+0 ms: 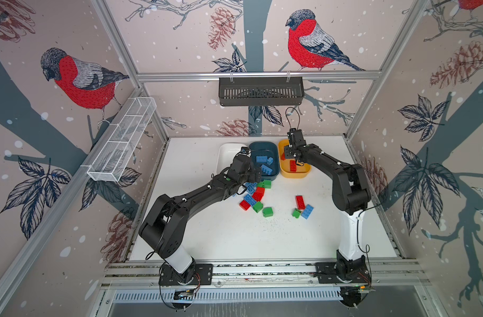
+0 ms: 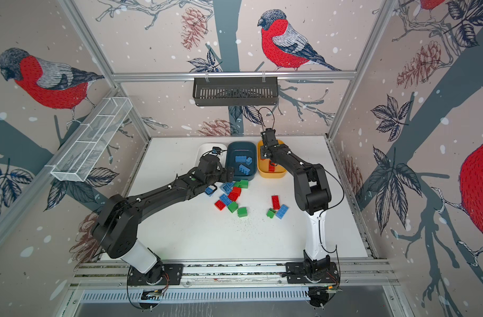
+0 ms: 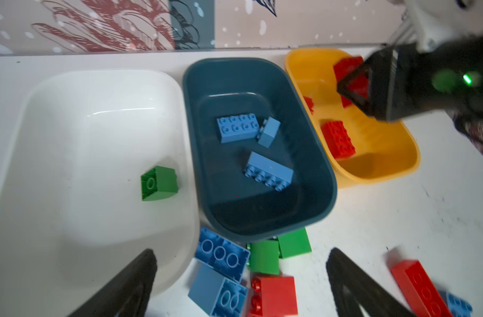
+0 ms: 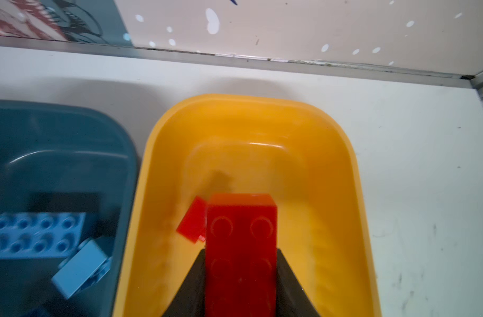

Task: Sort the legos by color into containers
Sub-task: 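Grasp a red brick with the right gripper and drop it in the yellow bin, then lower the left gripper onto a green brick and grasp it while the right withdraws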

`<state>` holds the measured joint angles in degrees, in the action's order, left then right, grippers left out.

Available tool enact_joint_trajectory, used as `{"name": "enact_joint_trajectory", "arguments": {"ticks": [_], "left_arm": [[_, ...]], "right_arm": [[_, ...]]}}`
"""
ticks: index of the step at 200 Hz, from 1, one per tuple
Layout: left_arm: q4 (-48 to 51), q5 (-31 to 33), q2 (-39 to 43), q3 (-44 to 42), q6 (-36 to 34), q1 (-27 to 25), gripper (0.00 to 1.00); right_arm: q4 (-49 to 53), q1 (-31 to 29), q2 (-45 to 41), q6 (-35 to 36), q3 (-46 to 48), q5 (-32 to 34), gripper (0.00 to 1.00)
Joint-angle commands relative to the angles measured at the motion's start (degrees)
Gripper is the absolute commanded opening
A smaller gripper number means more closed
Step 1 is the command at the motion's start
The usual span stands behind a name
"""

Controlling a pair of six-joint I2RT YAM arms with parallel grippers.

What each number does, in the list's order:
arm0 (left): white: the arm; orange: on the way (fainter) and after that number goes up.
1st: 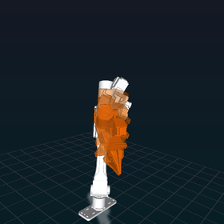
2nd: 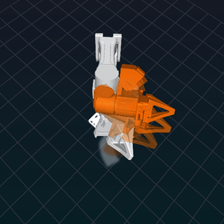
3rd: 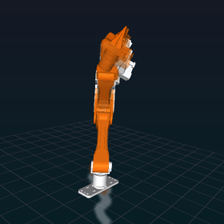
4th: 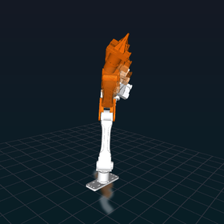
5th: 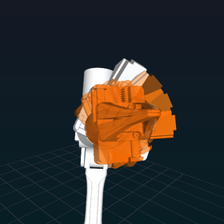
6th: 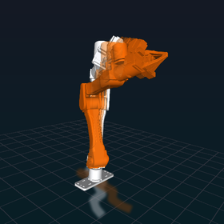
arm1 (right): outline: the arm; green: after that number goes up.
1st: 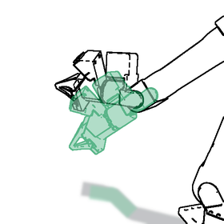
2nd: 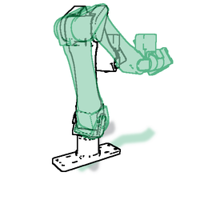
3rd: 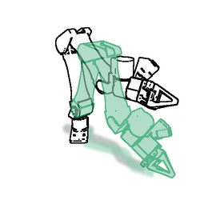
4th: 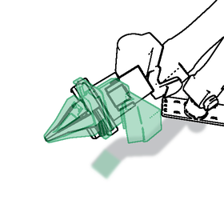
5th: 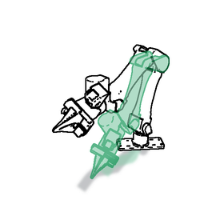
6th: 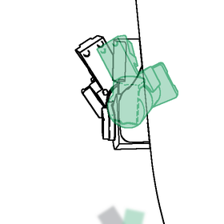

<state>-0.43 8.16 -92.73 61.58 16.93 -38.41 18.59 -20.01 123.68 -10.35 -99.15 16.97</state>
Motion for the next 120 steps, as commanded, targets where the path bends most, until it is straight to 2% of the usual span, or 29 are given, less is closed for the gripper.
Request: {"name": "enact_joint_trajectory", "arguments": {"ticks": [1, 26, 45, 87, 120], "left_arm": [[1.3, -2.1, 1.2, -0.7, -10.2, -2.4, 0.97], [3.6, -5.4, 2.1, -1.5, -16.6, -4.7, 0.97], [7.4, -9.8, 2.5, -1.0, -20.2, -5.4, 0.97], [13.1, -14.0, 4.1, -2.1, -28.4, -9.6, 0.97], [15.4, -14.0, 5.0, -3.1, -34.7, -14.6, 0.97]], "right_arm": [[7.8, -0.1, 3.0, 2.1, -5.3, 8.9, 0.42], [8.8, -0.1, 3.2, 2.5, -7.2, 9.7, 0.56], [8.7, -0.3, 1.5, 2.1, -6.4, 8.4, 0.61], [5.6, -1.3, -6.5, 1.0, 0.5, 2.2, 0.71], [2.2, -1.4, -13.9, -1.3, 9.1, -5.8, 0.79]]}}
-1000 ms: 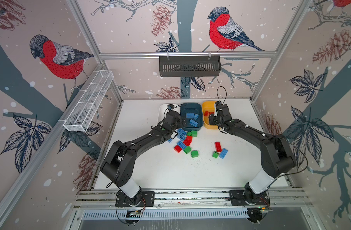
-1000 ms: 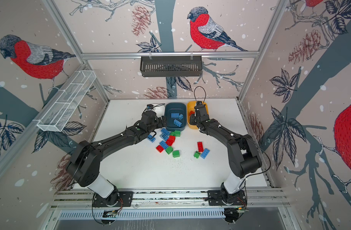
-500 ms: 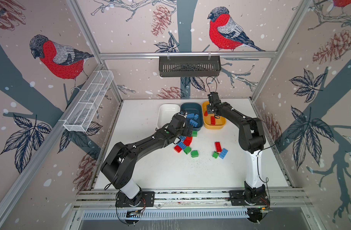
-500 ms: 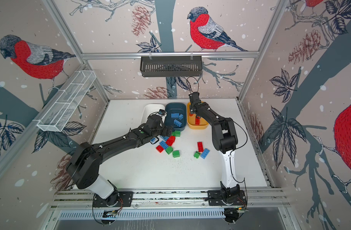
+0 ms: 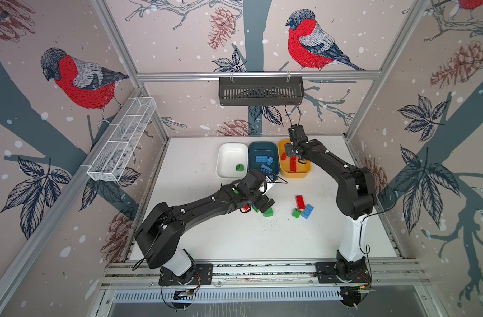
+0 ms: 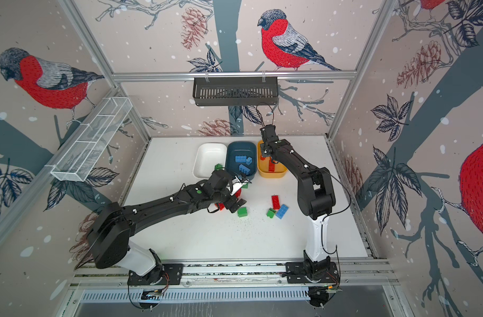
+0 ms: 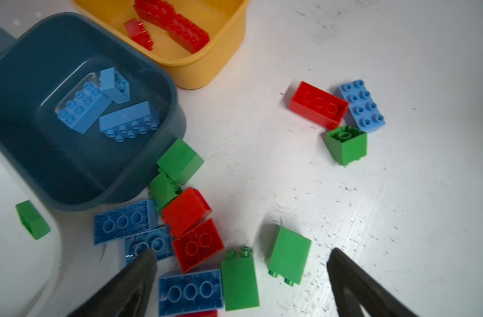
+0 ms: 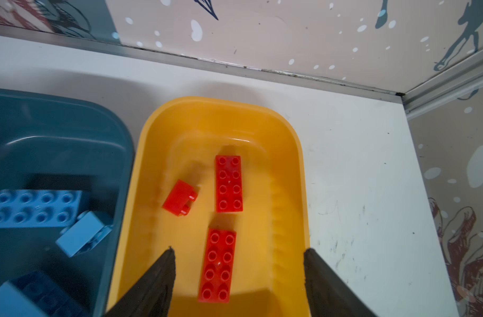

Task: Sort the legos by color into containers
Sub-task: 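Lower the left gripper onto a green brick and grasp it while the right withdraws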

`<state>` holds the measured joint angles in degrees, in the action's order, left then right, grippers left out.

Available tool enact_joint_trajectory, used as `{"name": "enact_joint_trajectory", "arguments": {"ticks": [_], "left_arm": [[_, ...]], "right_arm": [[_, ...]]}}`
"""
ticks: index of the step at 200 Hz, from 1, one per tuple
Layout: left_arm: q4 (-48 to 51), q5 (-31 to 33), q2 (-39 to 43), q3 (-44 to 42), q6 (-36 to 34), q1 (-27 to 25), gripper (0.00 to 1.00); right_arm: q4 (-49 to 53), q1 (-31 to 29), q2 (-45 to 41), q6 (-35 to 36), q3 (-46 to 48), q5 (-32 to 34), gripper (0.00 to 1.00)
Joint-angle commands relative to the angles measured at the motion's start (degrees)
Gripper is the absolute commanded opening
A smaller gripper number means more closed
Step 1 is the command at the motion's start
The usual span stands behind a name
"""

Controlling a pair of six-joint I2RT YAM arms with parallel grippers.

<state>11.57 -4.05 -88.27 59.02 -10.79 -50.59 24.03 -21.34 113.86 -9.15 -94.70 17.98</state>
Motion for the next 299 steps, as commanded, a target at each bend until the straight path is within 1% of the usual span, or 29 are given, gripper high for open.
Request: {"name": "enact_joint_trajectory", "arguments": {"ticks": [1, 20, 26, 34, 36, 71, 97, 121, 143, 177, 198, 206, 209, 240, 253, 269, 299], "left_arm": [[3.4, -1.7, 0.5, -0.6, -7.1, -2.5, 0.97], [5.1, -0.2, -0.3, -0.2, -8.6, -3.6, 0.97], [6.0, -0.2, -0.8, 0.2, -8.9, -3.6, 0.97], [7.4, 0.0, -1.5, 0.7, -9.4, -3.6, 0.97], [7.7, 0.2, -1.7, 1.0, -9.4, -3.7, 0.97], [16.5, 0.7, -7.3, 5.4, -11.0, -4.1, 0.97], [19.2, 0.9, -10.7, 7.2, -12.3, -4.4, 0.94], [21.1, 0.2, -13.4, 9.3, -12.8, -4.8, 0.89], [20.6, 3.9, -15.5, 10.6, -12.2, -5.1, 0.84], [20.1, 6.6, -18.6, 12.6, -12.3, -5.1, 0.77], [21.8, 6.3, -21.3, 15.0, -12.6, -5.1, 0.67], [22.2, 5.5, -22.1, 15.7, -12.5, -5.1, 0.65], [22.3, 5.2, -22.3, 15.8, -12.5, -5.1, 0.65], [22.5, 4.0, -23.7, 16.1, -12.6, -5.1, 0.46], [22.7, 3.1, -24.0, 16.5, -12.6, -5.1, 0.38], [22.1, 2.7, -23.8, 16.2, -12.2, -5.1, 0.37], [18.7, 3.6, -22.3, 14.7, -11.6, -4.6, 0.24]], "right_arm": [[-3.4, -0.1, -4.3, -2.7, 4.9, -7.0, 0.79], [-6.5, 0.1, -9.1, -5.0, 11.3, -10.1, 0.84], [-7.4, 0.0, -10.6, -5.9, 13.4, -10.9, 0.89], [-8.5, 0.1, -12.7, -7.1, 16.0, -11.7, 0.99], [-8.8, 0.1, -13.1, -7.5, 16.6, -11.8, 1.00], [-14.1, 0.1, -22.1, -14.6, 27.8, -10.1, 1.00], [-20.2, 0.2, -27.8, -18.4, 36.2, -8.7, 1.00], [-23.8, 0.3, -31.9, -19.1, 41.2, -6.0, 1.00], [-24.9, 0.4, -34.8, -18.7, 43.7, -2.4, 1.00], [-26.4, 0.5, -38.7, -19.1, 47.2, 0.7, 1.00], [-27.5, 0.7, -41.5, -20.6, 49.9, 1.5, 1.00], [-27.9, 0.8, -41.8, -21.3, 50.8, 1.7, 1.00], [-28.1, 0.8, -43.4, -21.5, 51.2, 1.7, 1.00], [-30.0, 1.6, -49.0, -24.3, 55.3, 2.4, 0.99], [-31.5, 1.9, -51.0, -23.7, 57.0, 1.7, 1.00], [-33.1, 2.3, -52.7, -23.0, 58.5, 0.5, 1.00], [-31.2, 2.5, -52.1, -22.3, 57.5, -1.4, 1.00]]}}
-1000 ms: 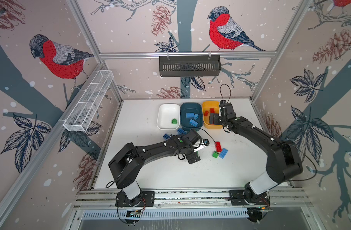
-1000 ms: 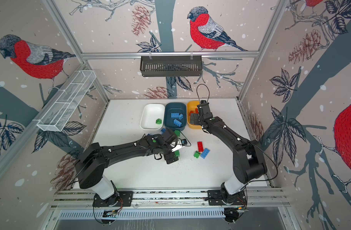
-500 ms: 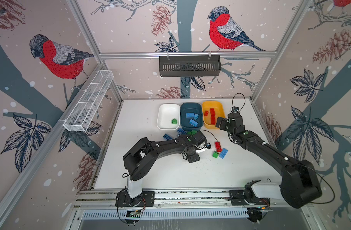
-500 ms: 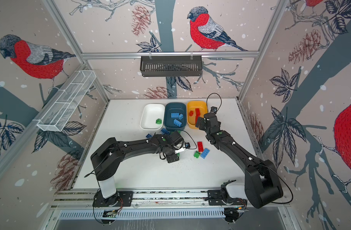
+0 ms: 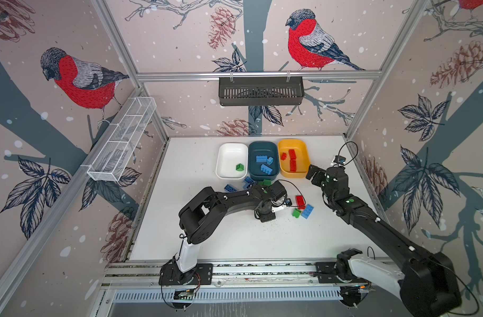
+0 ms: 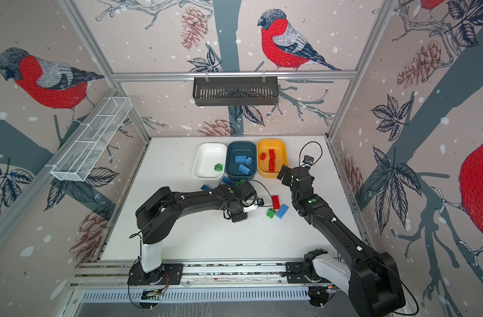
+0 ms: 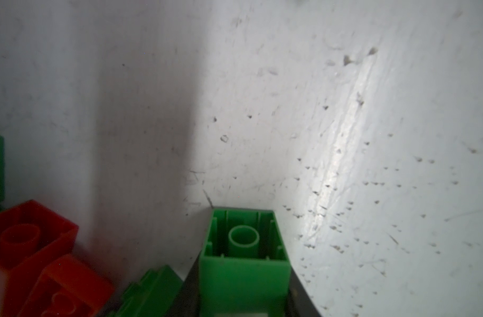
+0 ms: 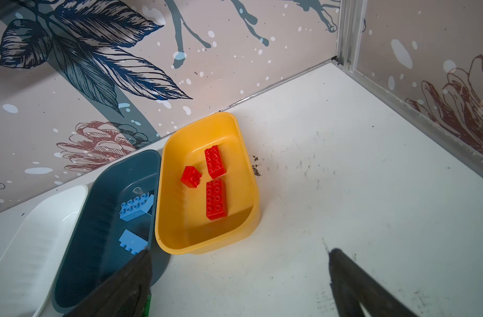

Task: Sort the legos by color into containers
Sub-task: 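Lower the left gripper onto a green brick and grasp it while the right withdraws, then carry the green brick into the white bin and release while right reaches to the pile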

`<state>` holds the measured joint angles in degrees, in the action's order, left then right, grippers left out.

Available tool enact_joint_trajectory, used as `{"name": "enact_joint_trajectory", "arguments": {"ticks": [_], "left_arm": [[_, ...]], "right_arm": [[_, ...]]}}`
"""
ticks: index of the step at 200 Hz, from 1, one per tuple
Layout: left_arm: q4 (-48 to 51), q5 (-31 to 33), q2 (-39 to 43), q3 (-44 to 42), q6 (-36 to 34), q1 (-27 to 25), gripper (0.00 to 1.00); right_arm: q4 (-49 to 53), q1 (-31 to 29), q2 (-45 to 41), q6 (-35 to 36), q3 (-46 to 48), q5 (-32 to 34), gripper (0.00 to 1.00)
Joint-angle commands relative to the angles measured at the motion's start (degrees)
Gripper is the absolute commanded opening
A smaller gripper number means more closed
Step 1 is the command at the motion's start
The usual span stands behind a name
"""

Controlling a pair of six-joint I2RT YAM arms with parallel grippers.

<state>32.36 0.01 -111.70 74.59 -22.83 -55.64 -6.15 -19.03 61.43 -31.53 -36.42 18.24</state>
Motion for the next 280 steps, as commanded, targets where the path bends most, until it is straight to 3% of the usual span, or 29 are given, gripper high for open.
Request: {"name": "enact_joint_trajectory", "arguments": {"ticks": [1, 55, 109, 161, 207, 227, 255, 280], "left_arm": [[-2.2, -0.5, 1.1, -0.8, 0.5, 0.5, 0.24], [-6.3, -3.1, 4.6, -1.9, 2.7, 3.5, 0.16], [-16.5, -8.7, 10.7, -5.0, 11.1, 11.3, 0.16], [-30.6, -8.3, 15.1, -10.1, 24.1, 21.3, 0.13], [-36.8, -11.1, 15.7, -12.0, 33.4, 28.7, 0.13], [-39.7, -9.6, 15.9, -13.3, 37.7, 31.4, 0.13], [-39.6, -1.1, 13.7, -12.7, 46.3, 34.4, 0.14], [-36.9, -1.7, 9.0, -8.9, 50.7, 36.8, 0.14]], "right_arm": [[-1.0, 0.1, 0.5, 0.1, -0.9, -1.8, 1.00], [-5.1, -0.5, 4.9, 2.1, -1.2, -17.4, 1.00], [-5.8, -3.4, 7.3, 4.0, -1.9, -15.9, 1.00], [-5.7, -5.4, 8.7, 6.5, -3.4, -21.0, 0.99], [-4.2, -8.7, 11.9, 8.2, -5.7, -20.6, 1.00], [-3.5, -9.4, 13.1, 6.8, -6.7, -18.1, 0.99], [-1.9, -9.7, 15.2, 6.1, -8.7, -17.3, 0.99], [-0.2, -9.8, 17.3, 6.0, -10.7, -19.0, 1.00]]}}
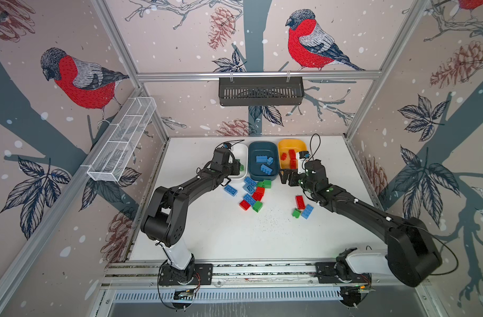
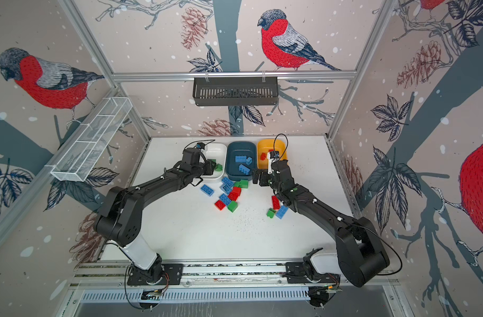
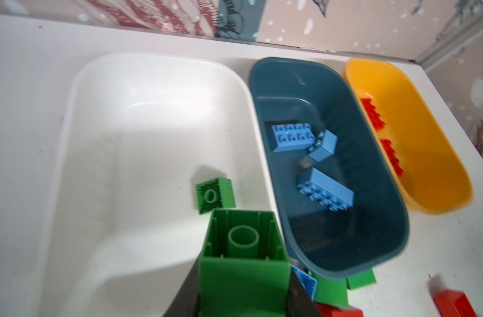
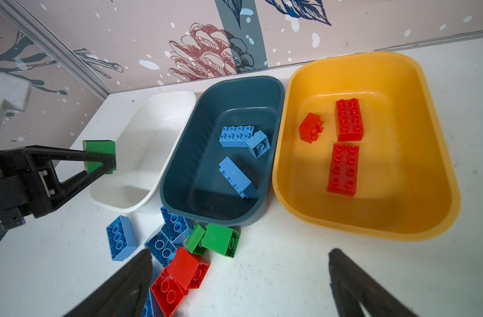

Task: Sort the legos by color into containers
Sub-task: 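Carry the green brick into the white bin and release while right reaches to the pile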

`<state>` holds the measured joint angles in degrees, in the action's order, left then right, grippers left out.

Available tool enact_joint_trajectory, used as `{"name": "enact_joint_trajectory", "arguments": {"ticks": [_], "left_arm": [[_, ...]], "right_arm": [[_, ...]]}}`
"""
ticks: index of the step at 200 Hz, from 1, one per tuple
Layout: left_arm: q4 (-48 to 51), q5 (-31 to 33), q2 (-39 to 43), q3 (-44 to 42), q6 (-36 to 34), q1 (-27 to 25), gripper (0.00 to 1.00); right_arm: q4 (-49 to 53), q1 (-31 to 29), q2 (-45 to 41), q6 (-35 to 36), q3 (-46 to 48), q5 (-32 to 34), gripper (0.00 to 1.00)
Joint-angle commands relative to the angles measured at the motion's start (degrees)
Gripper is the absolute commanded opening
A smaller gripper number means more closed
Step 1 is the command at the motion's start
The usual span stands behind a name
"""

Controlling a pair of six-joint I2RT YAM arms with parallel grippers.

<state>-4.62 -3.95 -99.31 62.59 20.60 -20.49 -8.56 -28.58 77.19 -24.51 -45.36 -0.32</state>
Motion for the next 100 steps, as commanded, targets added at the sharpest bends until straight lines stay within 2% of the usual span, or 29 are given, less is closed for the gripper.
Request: {"name": "enact_joint_trajectory", "arguments": {"ticks": [1, 13, 27, 55, 66, 82, 100], "left_arm": [[0.2, 2.1, -3.6, 3.4, 7.3, 1.8, 0.14], [2.8, 0.5, -6.5, 6.7, 7.2, 2.6, 0.14], [5.6, 0.6, -9.7, 10.6, 7.9, 3.2, 0.15], [8.8, 0.0, -14.1, 17.1, 7.4, 3.6, 0.24], [9.6, 0.2, -15.3, 18.9, 7.7, 3.6, 0.29], [9.2, -0.5, -16.0, 20.0, 9.0, 3.7, 0.47], [7.2, -2.5, -15.9, 20.1, 9.3, 3.8, 0.62]], "right_arm": [[2.3, -0.3, 1.7, -1.0, -1.8, -0.6, 1.00], [3.1, -0.5, 3.1, -1.3, -2.7, -1.5, 0.99], [3.7, -1.4, 4.1, -2.2, -3.3, 1.0, 1.00], [4.4, -2.5, 6.1, -4.0, -3.6, 3.2, 1.00], [4.4, -2.7, 6.6, -5.1, -3.4, 3.6, 0.99], [3.7, -2.9, 6.9, -6.1, -2.8, 3.7, 1.00], [2.7, -2.9, 7.3, -5.5, -2.3, 1.1, 1.00]]}}
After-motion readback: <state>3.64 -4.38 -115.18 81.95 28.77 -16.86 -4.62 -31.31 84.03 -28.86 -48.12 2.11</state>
